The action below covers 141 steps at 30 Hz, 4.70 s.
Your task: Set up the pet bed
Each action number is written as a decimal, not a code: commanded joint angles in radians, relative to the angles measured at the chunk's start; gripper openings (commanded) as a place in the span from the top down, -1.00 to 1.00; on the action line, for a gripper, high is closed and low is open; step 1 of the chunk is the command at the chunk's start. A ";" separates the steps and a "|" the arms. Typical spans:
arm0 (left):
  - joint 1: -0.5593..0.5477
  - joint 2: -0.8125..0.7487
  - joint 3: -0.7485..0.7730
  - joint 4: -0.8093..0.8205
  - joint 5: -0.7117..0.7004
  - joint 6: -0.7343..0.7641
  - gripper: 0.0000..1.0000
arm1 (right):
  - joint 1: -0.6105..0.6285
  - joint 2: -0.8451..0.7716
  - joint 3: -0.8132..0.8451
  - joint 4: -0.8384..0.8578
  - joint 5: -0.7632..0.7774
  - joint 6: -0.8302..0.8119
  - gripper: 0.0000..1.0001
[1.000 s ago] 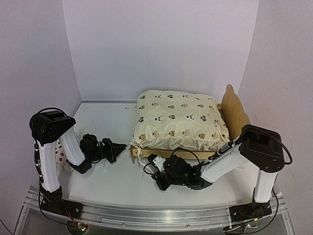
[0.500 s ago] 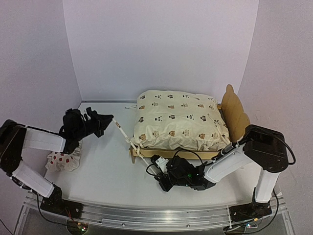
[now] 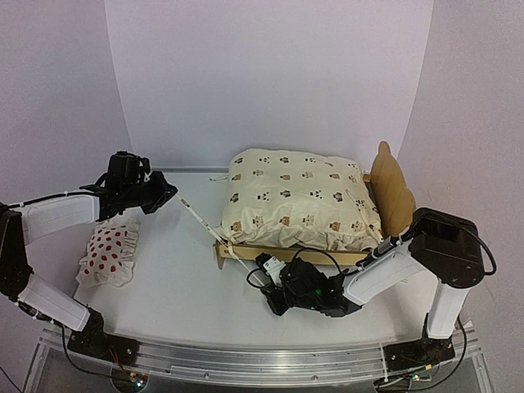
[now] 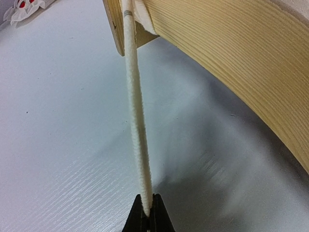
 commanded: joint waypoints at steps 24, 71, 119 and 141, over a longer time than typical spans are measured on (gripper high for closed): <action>-0.267 -0.014 0.162 -0.320 -0.356 0.330 -0.50 | -0.085 -0.508 0.571 -1.319 0.388 -0.074 -0.69; -0.524 -0.021 -0.047 -0.521 -0.447 0.121 0.44 | -0.604 -0.291 0.704 -1.379 -0.132 -0.025 0.68; -0.653 0.234 0.465 -0.533 -0.581 0.421 -0.68 | -0.428 -0.130 0.966 -1.285 -0.173 -0.112 -0.20; -0.653 0.128 0.303 -0.493 -0.544 0.409 -0.65 | -0.499 0.235 1.267 -1.281 -0.069 -0.149 0.29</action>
